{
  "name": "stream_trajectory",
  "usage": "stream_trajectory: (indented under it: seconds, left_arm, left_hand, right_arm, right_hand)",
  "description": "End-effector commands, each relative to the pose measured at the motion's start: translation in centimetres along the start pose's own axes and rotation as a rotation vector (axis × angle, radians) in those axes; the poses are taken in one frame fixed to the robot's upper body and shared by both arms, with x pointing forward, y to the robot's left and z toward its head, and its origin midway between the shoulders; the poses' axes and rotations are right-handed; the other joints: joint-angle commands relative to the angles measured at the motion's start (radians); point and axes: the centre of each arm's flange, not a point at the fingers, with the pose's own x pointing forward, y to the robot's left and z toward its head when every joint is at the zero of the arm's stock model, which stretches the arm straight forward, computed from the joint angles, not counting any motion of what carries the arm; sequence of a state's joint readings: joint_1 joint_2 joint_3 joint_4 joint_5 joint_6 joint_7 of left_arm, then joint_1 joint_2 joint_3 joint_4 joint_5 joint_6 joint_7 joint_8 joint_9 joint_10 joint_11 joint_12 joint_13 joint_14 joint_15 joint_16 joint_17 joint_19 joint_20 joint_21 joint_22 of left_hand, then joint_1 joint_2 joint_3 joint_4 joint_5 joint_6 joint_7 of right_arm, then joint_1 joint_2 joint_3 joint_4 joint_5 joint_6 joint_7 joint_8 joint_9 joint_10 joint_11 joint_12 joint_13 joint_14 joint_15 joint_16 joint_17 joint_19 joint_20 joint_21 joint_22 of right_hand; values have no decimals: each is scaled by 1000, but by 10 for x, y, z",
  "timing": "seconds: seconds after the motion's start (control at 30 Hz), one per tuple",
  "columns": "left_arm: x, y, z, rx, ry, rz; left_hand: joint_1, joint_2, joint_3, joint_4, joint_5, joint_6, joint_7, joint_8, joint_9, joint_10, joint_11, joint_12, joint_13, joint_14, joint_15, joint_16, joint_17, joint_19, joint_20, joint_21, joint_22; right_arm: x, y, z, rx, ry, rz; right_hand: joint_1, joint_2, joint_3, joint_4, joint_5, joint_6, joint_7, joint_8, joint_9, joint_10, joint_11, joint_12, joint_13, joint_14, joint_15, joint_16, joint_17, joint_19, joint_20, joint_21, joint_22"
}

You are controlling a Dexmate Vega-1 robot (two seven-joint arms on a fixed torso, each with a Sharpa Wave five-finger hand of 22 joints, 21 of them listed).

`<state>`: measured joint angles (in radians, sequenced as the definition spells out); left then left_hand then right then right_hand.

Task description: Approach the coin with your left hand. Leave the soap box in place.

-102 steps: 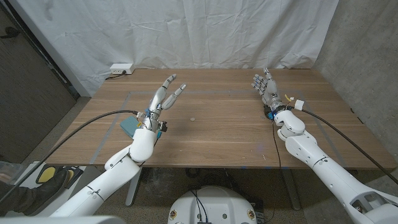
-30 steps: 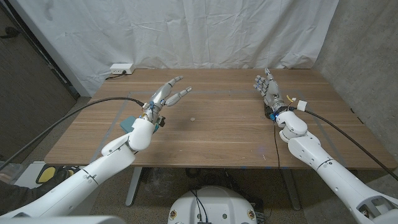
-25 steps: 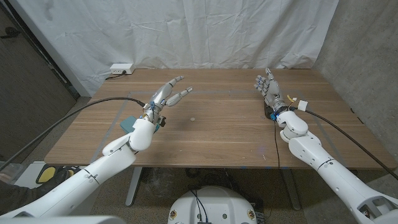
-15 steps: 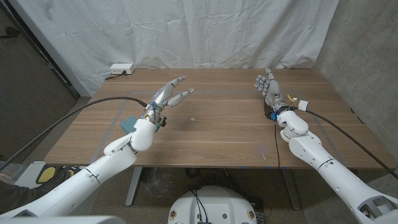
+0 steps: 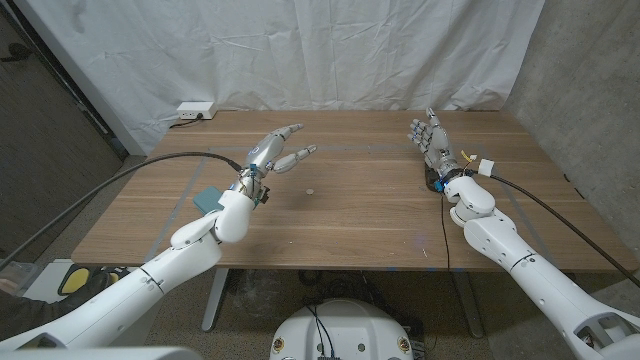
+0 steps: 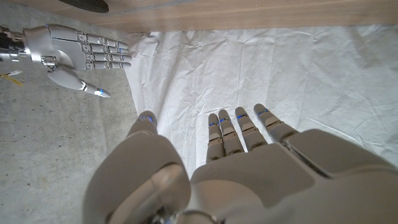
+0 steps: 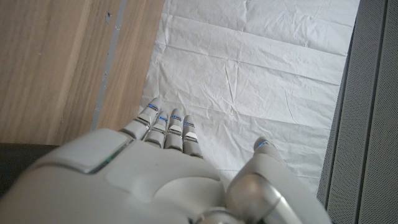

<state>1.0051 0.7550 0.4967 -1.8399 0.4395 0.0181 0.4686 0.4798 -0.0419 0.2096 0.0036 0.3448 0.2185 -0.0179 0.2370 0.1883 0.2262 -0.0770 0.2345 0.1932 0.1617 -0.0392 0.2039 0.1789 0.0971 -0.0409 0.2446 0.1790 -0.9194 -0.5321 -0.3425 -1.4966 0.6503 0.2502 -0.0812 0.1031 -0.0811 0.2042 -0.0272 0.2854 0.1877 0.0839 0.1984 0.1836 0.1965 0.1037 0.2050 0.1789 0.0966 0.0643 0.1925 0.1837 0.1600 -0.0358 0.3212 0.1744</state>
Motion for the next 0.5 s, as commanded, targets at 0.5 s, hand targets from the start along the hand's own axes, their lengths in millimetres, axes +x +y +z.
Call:
stream_trajectory:
  seconds: [0.5]
  left_arm:
    - [-1, -15, 10, 154, 12, -46]
  left_hand:
    - [19, -3, 1, -10, 12, 17, -6, 2, 2, 14, -3, 3, 1, 10, -47, 5, 5, 17, -76, 2, 1]
  right_arm:
    - [0, -2, 4, -13, 9, 4]
  right_hand:
    - [0, 6, -5, -3, 3, 8, 2, -2, 6, 4, 5, 4, 4, 5, -2, -3, 2, 9, 0, -7, 4]
